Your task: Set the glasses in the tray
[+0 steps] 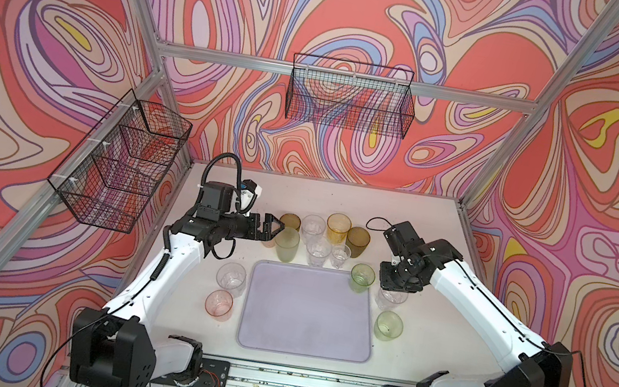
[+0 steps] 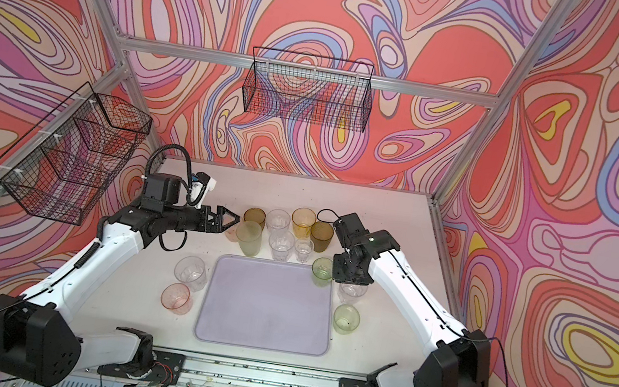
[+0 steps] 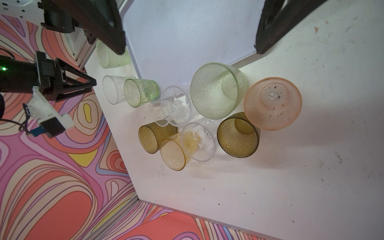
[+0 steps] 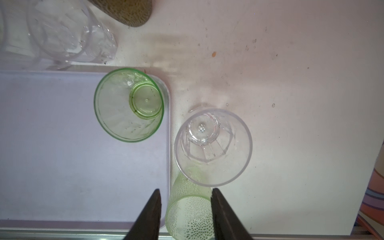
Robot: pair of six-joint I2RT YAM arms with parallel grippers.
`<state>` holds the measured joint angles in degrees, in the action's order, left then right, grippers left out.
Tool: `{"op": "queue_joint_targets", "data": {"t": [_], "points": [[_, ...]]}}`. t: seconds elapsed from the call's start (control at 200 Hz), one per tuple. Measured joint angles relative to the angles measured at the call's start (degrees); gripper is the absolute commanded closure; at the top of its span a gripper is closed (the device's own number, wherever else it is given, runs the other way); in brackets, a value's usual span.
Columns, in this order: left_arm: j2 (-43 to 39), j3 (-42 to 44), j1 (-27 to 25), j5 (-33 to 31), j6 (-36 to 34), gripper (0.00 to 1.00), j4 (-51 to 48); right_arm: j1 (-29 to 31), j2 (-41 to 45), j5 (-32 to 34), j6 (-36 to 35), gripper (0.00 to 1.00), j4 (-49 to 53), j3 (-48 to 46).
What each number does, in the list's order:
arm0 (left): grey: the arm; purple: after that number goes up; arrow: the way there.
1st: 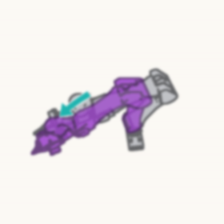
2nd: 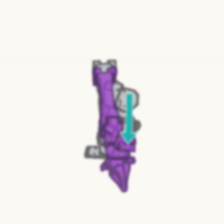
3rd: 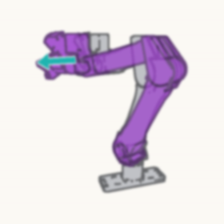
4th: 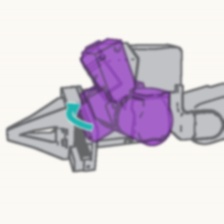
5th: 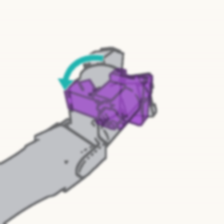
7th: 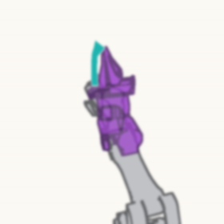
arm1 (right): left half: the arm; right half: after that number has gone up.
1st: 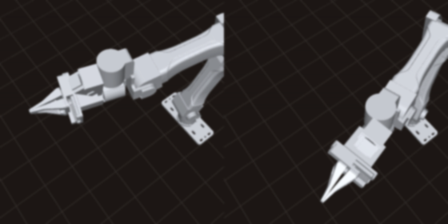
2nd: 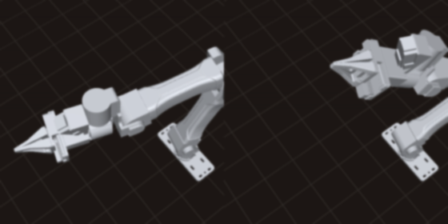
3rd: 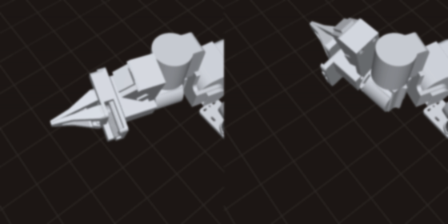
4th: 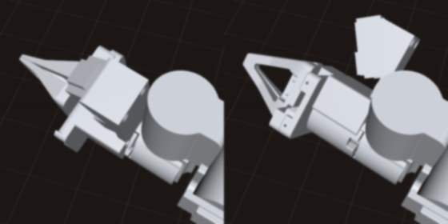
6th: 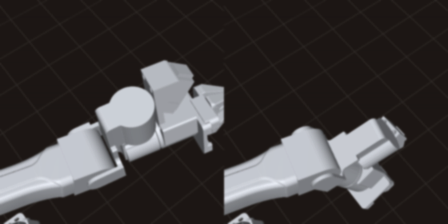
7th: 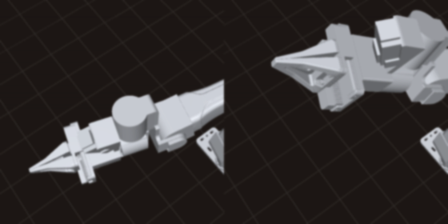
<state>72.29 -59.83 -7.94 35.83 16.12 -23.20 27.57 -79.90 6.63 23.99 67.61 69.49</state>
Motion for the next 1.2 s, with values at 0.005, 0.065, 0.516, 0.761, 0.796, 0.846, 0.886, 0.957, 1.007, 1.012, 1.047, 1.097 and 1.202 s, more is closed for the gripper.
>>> {"op": "queue_joint_targets", "data": {"t": [0.005, 0.065, 0.516, 0.761, 0.796, 0.846, 0.886, 0.957, 1.007, 1.012, 1.047, 1.097, 1.202], "points": [[0.04, -0.04, -0.02, 0.0, -0.02, 0.0, 0.0, 0.0, 0.02, -0.02, 0.0, 0.6, 0.0, -0.13], [0.57, -0.44, -0.52, -0.02, -0.07, 0.0, -0.2, 0.0, 0.17, -0.09, 0.2, 0.62, -0.48, -1.84], [0.9, -0.52, -2.03, -0.28, -1.09, 0.0, -0.74, 0.0, 0.13, -0.5, 0.76, 0.65, -6.58, -7.26], [0.81, -0.52, -2.21, -0.33, -1.09, 0.0, -0.72, 0.0, -1.2, -0.46, 0.74, 0.67, -8.96, -7.28], [0.68, -0.52, -2.21, -0.39, -1.09, 0.0, -0.72, 0.0, -1.53, -0.46, 0.74, 0.67, -9.29, -7.28], [0.37, -0.52, -2.21, -0.52, -1.09, 0.0, -0.7, 0.0, -2.01, -0.46, 0.74, 0.67, -9.66, -7.28], [0.09, -0.52, -2.21, -0.55, -1.09, 0.0, -0.7, 0.0, -2.43, -0.46, 0.74, 0.68, -9.97, -7.28], [-0.28, -0.52, -2.21, -0.52, -1.09, 0.0, -0.63, 0.0, -2.95, -0.46, 0.74, 0.68, -10.4, -7.28], [-0.33, -0.52, -2.21, -0.52, -1.09, 0.0, -0.63, 0.0, -3.21, -0.46, 0.74, 0.7, -10.6, -7.28], [-0.33, -0.52, -2.21, -0.52, -1.07, 0.0, -0.63, 0.0, -3.23, -0.46, 0.74, 0.7, -10.62, -7.28], [-0.33, -0.52, -2.21, -0.52, -1.07, 0.0, -0.63, 0.0, -3.39, -0.46, 0.74, 0.71, -10.78, -7.28], [-0.33, -0.52, -2.21, -0.5, -1.07, 0.0, -0.61, 0.0, -3.54, -0.46, 0.74, 0.72, -11.04, -7.28], [-0.31, -0.52, -2.21, -0.5, -1.07, 0.0, -0.61, 0.0, -3.93, -0.46, 0.72, 0.74, -11.47, -7.28]]}}
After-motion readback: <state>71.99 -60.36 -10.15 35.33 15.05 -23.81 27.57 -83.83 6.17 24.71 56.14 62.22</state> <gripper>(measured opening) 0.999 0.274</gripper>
